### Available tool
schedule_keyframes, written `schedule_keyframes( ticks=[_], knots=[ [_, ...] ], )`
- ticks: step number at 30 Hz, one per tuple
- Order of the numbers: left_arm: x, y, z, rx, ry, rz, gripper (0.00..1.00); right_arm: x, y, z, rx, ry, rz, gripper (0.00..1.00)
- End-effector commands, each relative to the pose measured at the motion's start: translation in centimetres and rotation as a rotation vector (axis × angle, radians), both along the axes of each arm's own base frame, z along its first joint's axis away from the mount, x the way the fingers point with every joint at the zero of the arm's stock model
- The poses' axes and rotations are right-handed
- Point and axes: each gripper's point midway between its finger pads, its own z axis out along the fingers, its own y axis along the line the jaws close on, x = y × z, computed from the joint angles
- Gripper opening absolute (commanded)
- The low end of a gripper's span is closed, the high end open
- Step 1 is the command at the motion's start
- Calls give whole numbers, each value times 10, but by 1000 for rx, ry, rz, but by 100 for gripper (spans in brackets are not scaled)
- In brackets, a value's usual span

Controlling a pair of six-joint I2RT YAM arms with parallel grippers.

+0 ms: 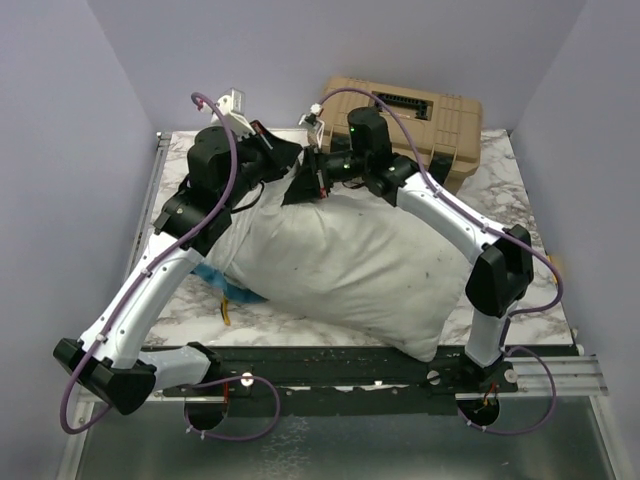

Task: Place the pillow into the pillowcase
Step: Stuff the pillow into the pillowcase.

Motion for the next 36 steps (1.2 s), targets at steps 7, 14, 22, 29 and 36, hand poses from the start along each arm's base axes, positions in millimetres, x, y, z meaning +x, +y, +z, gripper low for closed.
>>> schedule_keyframes(
  ticks=[7, 14, 22, 29, 36],
  knots=[
    [-60, -47, 41, -138, -94, -349, 0, 72, -51, 45, 270, 170, -216, 0],
    [-53, -15, -58, -97, 86, -142, 0, 81, -50, 30, 238, 173, -262, 0],
    [-78, -3, -162, -23, 274, -141, 0, 61, -32, -35, 144, 192, -210, 0],
    [-74, 31, -125, 139, 165, -35, 39, 43, -17, -58, 120, 237, -171, 0],
    [-54, 66, -46, 256, 12, 141, 67, 40, -18, -56, 109, 249, -168, 0]
  ],
)
